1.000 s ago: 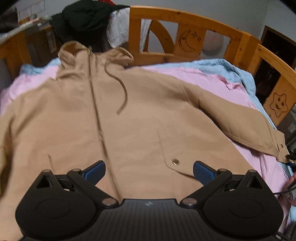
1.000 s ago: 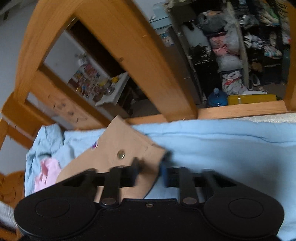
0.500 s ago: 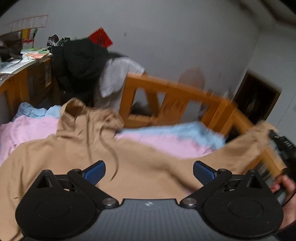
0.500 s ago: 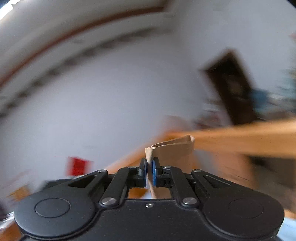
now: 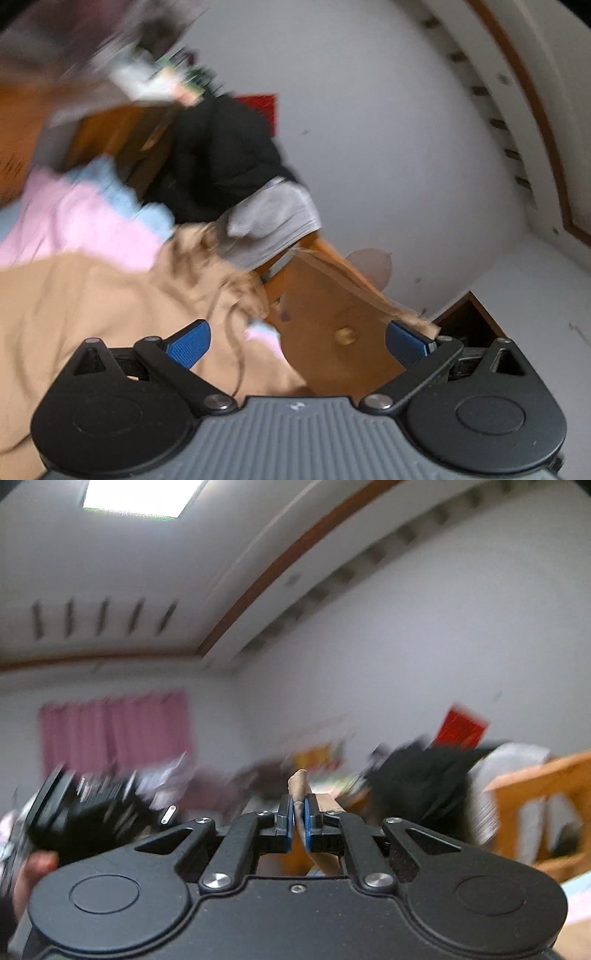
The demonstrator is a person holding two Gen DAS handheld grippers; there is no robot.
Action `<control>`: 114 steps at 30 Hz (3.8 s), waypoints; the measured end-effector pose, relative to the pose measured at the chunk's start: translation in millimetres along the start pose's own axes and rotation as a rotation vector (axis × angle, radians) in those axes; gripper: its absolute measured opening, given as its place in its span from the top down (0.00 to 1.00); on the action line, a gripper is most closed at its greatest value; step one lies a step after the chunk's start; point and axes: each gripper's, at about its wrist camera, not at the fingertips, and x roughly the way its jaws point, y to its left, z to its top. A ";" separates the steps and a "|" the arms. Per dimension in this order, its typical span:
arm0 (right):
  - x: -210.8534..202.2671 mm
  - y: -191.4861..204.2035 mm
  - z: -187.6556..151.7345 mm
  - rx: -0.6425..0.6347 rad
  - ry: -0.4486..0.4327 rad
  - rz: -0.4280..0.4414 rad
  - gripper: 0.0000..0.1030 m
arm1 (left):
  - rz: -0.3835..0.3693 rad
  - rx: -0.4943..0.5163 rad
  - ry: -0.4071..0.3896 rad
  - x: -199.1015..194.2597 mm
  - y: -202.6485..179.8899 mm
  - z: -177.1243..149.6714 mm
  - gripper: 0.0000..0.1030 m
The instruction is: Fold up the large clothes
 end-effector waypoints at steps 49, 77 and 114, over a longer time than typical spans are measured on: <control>67.6 -334.0 -121.5 0.822 0.632 -0.551 0.95 | 0.247 0.180 0.098 1.2 60.5 -68.9 1.00; 12.5 -319.8 -146.1 0.211 0.743 -0.414 0.92 | 0.380 0.171 0.121 102.9 97.5 -111.3 1.00; 1.9 -12.9 -152.8 -0.070 0.623 -0.074 0.04 | 1.185 -0.350 -0.541 -195.5 203.5 -177.2 0.04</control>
